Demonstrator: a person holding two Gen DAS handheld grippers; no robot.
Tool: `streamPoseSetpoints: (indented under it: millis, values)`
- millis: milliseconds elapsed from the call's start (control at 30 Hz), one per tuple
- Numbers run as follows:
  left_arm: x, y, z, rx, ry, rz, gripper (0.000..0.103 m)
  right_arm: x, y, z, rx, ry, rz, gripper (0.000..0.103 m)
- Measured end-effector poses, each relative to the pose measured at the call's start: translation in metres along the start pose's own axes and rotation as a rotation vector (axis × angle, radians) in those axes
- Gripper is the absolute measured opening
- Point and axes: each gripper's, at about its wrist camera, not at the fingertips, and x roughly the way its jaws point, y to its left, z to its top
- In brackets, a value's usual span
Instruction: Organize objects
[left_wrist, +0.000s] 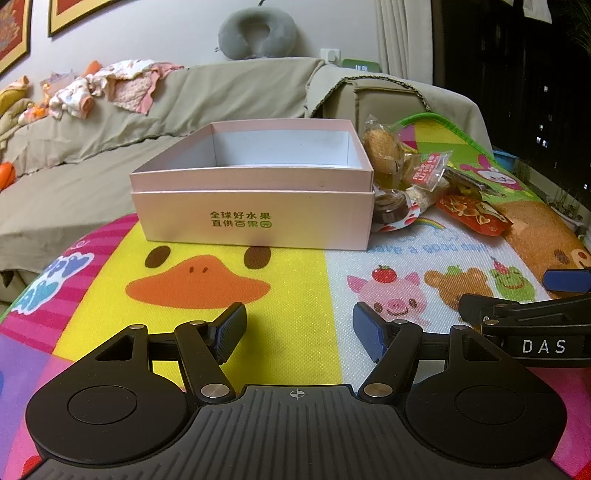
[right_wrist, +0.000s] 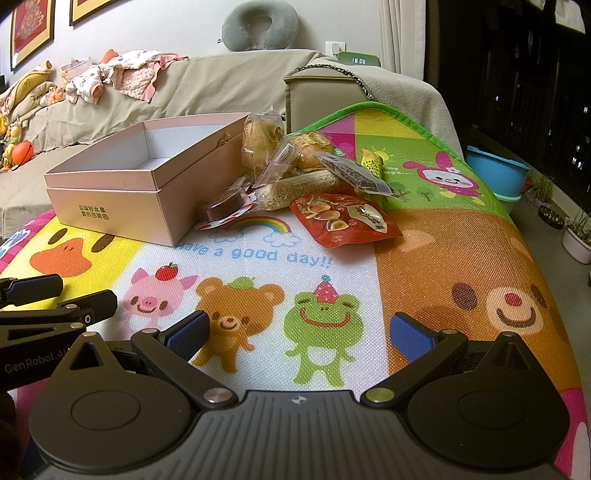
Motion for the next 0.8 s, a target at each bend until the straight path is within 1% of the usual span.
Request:
streamPoseSetpoints:
  millis: [233, 267, 333, 800]
  values:
    - [-0.0004, 0.0009, -0.0005, -0.005, 0.003, 0.017, 0.072, 0.0007, 0.0000, 0.0000, 0.000, -0.001, 0.000, 0.103]
    - [-0.0006, 0.0008, -0.0004, -0.019, 0.004, 0.033, 0.072, 0.0004, 0.0006, -0.0004, 0.000, -0.001, 0.000, 0.103]
    - [-0.0006, 0.0011, -0.0004, -0.017, 0.005, 0.037, 0.072, 0.0001, 0.0008, -0.0008, -0.001, -0.001, 0.000, 0.103]
    - [-0.0007, 0.0009, 0.0012, -0.028, 0.010, 0.051, 0.072, 0.0002, -0.0027, 0.0004, 0.008, 0.003, 0.007, 0.103]
